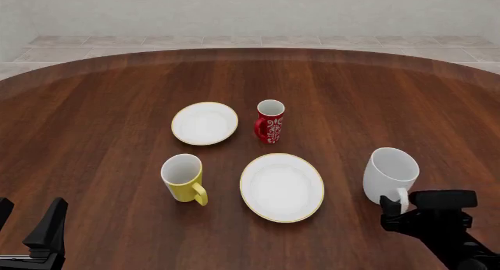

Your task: Put the white mug on the left plate.

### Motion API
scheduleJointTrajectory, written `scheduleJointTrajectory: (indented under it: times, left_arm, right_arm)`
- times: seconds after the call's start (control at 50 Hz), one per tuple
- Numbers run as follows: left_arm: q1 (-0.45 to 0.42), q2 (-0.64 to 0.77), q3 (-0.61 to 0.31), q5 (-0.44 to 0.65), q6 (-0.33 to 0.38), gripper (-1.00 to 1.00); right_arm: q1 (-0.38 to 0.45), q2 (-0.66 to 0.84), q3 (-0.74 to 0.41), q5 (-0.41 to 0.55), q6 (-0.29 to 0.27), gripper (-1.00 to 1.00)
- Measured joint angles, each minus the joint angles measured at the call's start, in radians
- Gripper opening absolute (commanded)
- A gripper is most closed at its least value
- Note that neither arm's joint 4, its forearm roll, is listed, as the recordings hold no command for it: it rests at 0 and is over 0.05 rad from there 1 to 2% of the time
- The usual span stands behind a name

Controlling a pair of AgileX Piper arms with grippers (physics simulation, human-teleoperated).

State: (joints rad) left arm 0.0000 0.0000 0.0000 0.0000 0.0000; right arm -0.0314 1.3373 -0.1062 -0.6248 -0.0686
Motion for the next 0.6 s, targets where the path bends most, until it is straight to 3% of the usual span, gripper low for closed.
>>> scheduleJointTrajectory:
  times: [0.5, 0.52, 0.6]
  left_arm:
    - [0.0, 0.0, 0.0, 0.0, 0.0, 1.0]
    - [0.0, 0.0, 0.0, 0.0, 0.0, 1.0]
    - [0.0, 0.0, 0.0, 0.0, 0.0, 1.0]
  right_arm:
    - [0.0, 0.055, 0.001, -0.047, 0.005, 1.0]
    - [0.0, 0.055, 0.001, -0.048, 0.005, -1.0]
    - [-0.008, 0.05, 0.003, -0.047, 0.0, -1.0]
